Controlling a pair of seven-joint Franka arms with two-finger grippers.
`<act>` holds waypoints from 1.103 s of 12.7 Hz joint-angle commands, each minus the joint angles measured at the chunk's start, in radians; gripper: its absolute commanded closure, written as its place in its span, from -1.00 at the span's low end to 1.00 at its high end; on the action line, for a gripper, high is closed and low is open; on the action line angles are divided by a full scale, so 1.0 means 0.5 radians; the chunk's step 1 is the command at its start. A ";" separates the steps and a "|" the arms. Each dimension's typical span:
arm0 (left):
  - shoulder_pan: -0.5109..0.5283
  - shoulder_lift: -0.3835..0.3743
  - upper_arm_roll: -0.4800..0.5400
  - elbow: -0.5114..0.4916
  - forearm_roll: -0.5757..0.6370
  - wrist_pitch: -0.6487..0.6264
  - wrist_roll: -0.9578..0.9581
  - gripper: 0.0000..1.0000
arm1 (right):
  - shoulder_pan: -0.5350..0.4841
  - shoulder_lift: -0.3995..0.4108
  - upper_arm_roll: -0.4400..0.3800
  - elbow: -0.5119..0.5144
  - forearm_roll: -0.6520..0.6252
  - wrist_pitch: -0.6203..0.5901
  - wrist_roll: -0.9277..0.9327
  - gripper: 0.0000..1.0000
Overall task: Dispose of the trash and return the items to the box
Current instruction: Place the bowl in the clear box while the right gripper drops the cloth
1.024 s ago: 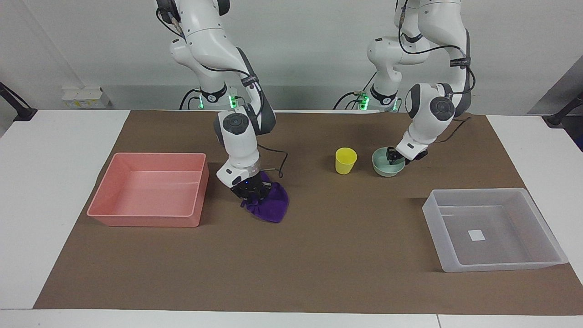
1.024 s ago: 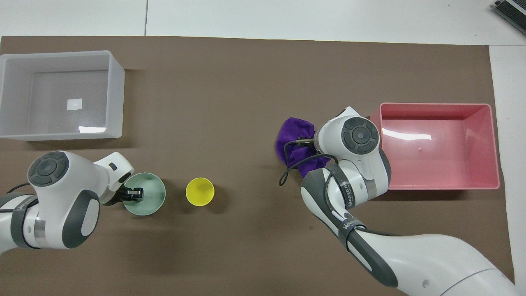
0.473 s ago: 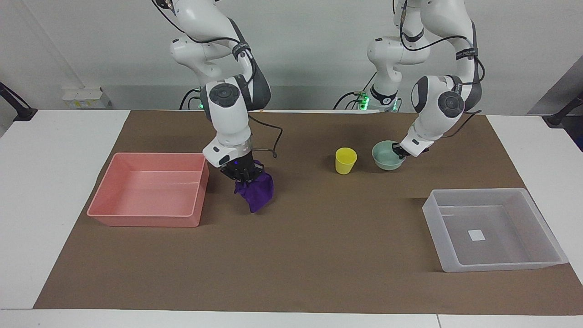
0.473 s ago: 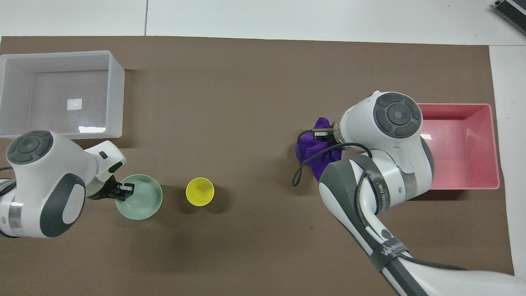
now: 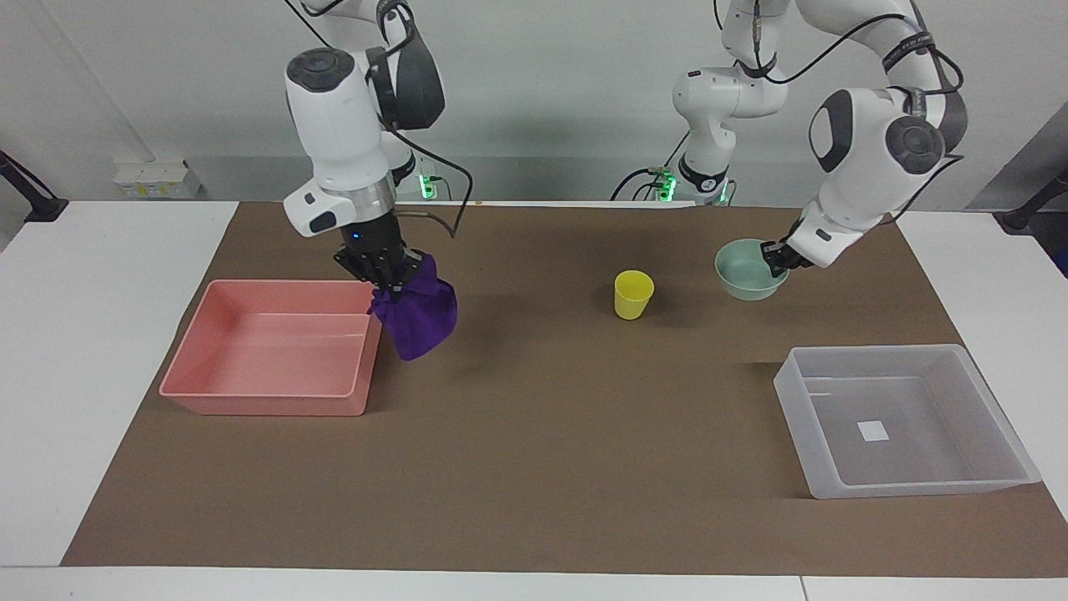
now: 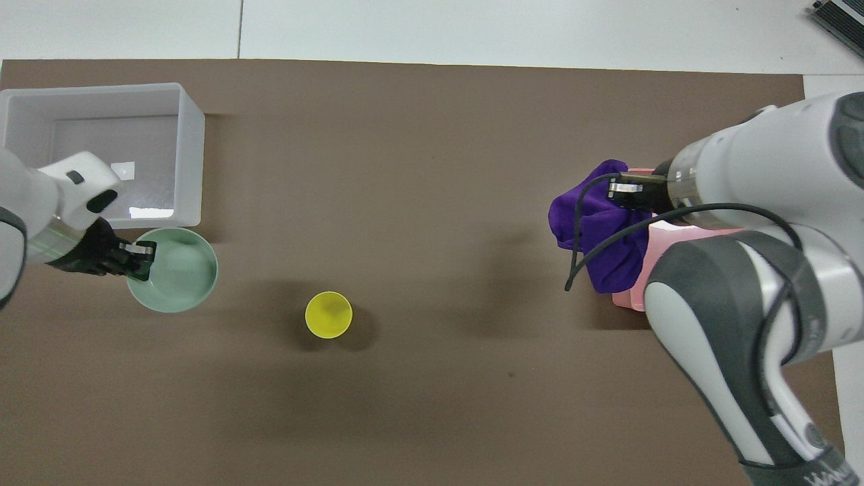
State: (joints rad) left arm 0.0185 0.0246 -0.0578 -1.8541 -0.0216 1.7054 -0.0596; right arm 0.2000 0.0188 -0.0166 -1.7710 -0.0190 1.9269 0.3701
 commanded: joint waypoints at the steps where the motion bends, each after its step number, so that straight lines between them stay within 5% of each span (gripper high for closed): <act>1: 0.174 0.474 -0.007 0.577 0.013 -0.107 0.030 1.00 | -0.233 -0.028 0.018 -0.044 -0.032 0.005 -0.324 1.00; 5: 0.389 0.889 -0.007 0.968 0.013 0.306 0.021 1.00 | -0.596 0.008 0.018 -0.249 -0.029 0.232 -0.877 1.00; 9: 0.497 1.110 -0.007 0.972 0.006 0.712 0.027 1.00 | -0.719 0.171 0.015 -0.471 -0.029 0.612 -1.108 1.00; 13: 0.494 1.211 -0.007 0.941 0.031 0.731 0.033 1.00 | -0.710 0.340 0.018 -0.544 -0.029 0.913 -1.007 1.00; 14: 0.494 1.218 -0.007 0.941 0.028 0.722 0.030 0.34 | -0.707 0.331 0.018 -0.560 -0.029 0.908 -0.977 -0.14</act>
State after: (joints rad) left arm 0.2670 0.6130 -0.0608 -1.4068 -0.0214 2.0667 -0.0486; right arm -0.1484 0.1976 -0.0161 -2.0249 -0.0229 2.3602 -0.1536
